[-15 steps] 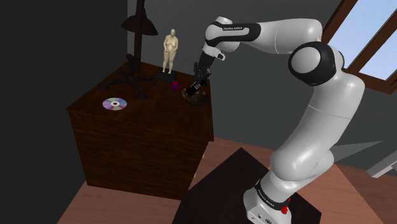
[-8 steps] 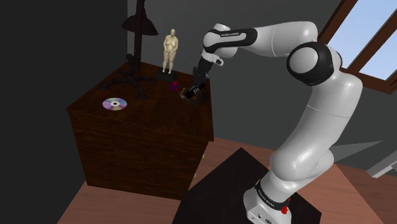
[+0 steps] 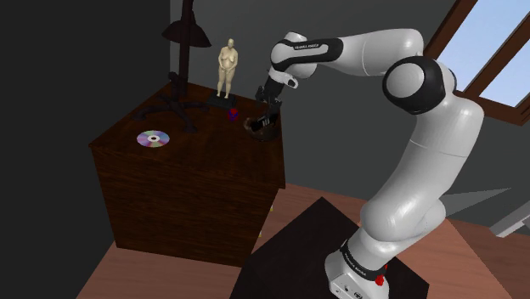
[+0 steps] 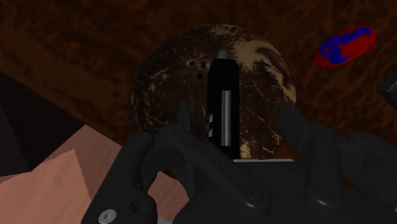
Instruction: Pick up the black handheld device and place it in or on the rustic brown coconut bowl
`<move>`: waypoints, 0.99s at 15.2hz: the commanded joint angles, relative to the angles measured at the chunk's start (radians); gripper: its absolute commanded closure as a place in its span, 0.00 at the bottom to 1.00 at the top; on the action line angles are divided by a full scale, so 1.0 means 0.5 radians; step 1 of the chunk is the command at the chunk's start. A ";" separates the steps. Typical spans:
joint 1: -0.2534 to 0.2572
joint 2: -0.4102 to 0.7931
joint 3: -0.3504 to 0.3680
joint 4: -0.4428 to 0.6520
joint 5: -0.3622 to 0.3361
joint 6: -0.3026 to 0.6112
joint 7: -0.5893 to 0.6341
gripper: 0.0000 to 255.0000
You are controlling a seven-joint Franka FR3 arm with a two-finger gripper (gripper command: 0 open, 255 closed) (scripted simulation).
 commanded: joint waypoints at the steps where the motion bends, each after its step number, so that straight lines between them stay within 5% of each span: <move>1: 0.000 0.002 0.000 0.000 0.000 -0.001 0.000 0.00; 4: 0.000 -0.001 0.000 -0.005 0.001 0.001 0.000 0.00; 8: -0.022 -0.067 -0.008 0.161 0.007 -0.232 -0.003 0.00; 15: -0.022 -0.067 -0.008 0.161 0.007 -0.232 -0.003 0.00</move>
